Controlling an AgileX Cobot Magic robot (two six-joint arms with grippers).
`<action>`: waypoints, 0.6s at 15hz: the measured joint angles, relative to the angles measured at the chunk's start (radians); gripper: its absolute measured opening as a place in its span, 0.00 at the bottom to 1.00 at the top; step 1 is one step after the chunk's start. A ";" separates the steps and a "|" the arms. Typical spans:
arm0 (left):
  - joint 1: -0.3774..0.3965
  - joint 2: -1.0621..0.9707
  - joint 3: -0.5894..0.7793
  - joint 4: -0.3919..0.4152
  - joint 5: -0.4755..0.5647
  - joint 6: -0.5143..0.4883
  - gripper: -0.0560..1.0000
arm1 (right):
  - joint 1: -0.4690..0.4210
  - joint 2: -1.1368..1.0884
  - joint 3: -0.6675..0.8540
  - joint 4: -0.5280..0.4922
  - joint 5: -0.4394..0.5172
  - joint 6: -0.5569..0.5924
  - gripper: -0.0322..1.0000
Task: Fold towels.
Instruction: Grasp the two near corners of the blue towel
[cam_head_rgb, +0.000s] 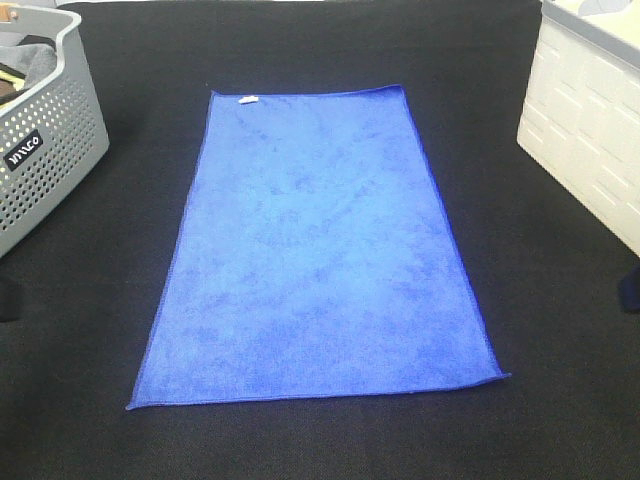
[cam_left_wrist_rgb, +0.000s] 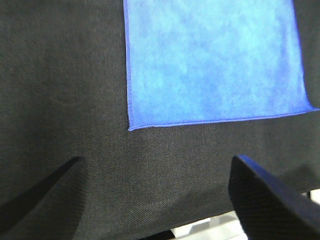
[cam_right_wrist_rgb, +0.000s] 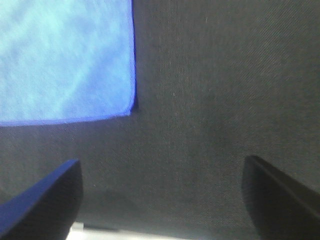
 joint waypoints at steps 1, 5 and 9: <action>0.000 0.074 0.000 -0.038 -0.021 0.043 0.75 | 0.000 0.067 -0.007 0.025 -0.016 -0.029 0.81; 0.000 0.314 0.000 -0.262 -0.104 0.241 0.75 | 0.000 0.275 -0.008 0.205 -0.100 -0.234 0.81; 0.000 0.473 -0.001 -0.418 -0.166 0.413 0.75 | 0.000 0.371 -0.008 0.368 -0.196 -0.419 0.80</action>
